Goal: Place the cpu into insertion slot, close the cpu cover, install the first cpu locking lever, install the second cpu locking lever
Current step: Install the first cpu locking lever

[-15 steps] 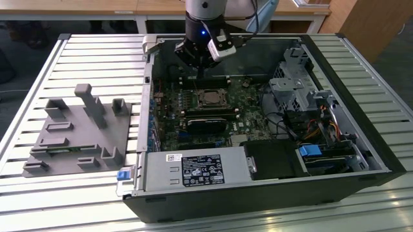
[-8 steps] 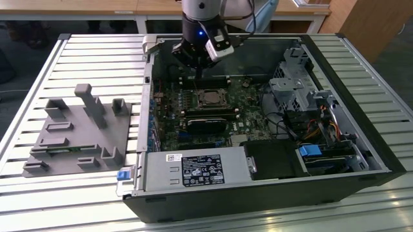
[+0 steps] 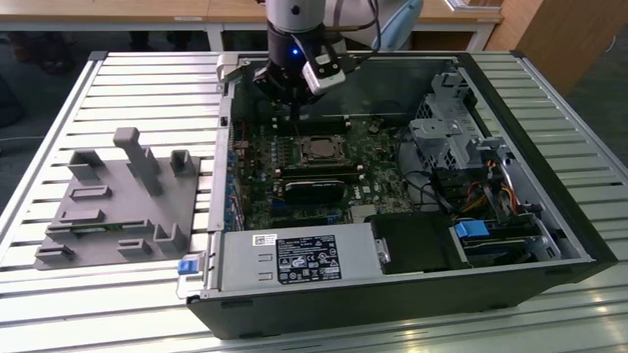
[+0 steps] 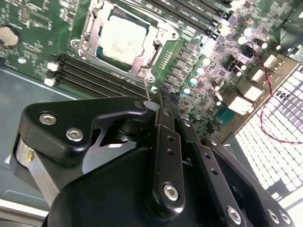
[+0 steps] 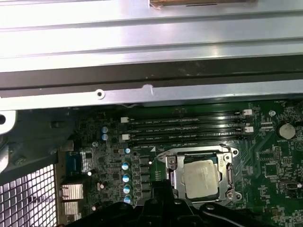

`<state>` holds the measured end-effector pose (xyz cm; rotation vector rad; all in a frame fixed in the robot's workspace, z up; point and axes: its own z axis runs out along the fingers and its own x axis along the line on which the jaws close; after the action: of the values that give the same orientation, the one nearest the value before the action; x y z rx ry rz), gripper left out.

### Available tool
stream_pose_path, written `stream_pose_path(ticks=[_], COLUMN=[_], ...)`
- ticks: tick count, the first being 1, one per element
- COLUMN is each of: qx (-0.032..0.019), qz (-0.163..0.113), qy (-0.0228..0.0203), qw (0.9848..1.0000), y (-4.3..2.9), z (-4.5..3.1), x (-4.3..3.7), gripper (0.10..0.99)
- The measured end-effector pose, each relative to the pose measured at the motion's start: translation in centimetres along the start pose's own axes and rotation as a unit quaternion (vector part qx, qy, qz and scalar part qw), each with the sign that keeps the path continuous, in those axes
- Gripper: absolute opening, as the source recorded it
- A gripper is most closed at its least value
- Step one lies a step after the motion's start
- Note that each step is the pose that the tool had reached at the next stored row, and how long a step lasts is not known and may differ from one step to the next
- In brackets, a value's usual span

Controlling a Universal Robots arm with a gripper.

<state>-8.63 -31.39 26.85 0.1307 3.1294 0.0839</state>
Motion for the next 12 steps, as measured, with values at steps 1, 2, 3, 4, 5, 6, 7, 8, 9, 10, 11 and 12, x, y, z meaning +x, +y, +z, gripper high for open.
stream_pose_path(ticks=[1,2,3,4,5,6,7,8,9,10,11,12], qx=[-0.0001,-0.0001,0.0,-0.0001,-0.0001,0.0,-0.0001,0.0,0.0,0.0,0.0,0.0], qz=[0.0,0.0,0.0,0.0,0.0,0.0,0.0,0.0,0.0,0.0,0.0,0.0], qy=[0.0,0.0,0.0,0.0,0.0,0.0,0.0,0.0,0.0,0.0,0.0,0.0], qw=[1.0,1.0,1.0,1.0,1.0,1.0,1.0,1.0,1.0,1.0,1.0,1.0], y=[0.01,0.01,0.02,0.02,0.03,0.03,0.04,0.06,0.09,0.11,0.15,0.18], z=[0.06,0.11,0.14,0.19,0.23,0.27,0.32,0.37,0.41,0.46,0.5,0.54], x=[0.11,0.21,0.3,0.38,0.46,0.53,0.6,0.66,0.73,0.8,0.88,0.95], gripper=[0.106,0.106,0.106,0.106,0.106,0.106,0.106,0.106,0.106,0.106,0.106,0.106])
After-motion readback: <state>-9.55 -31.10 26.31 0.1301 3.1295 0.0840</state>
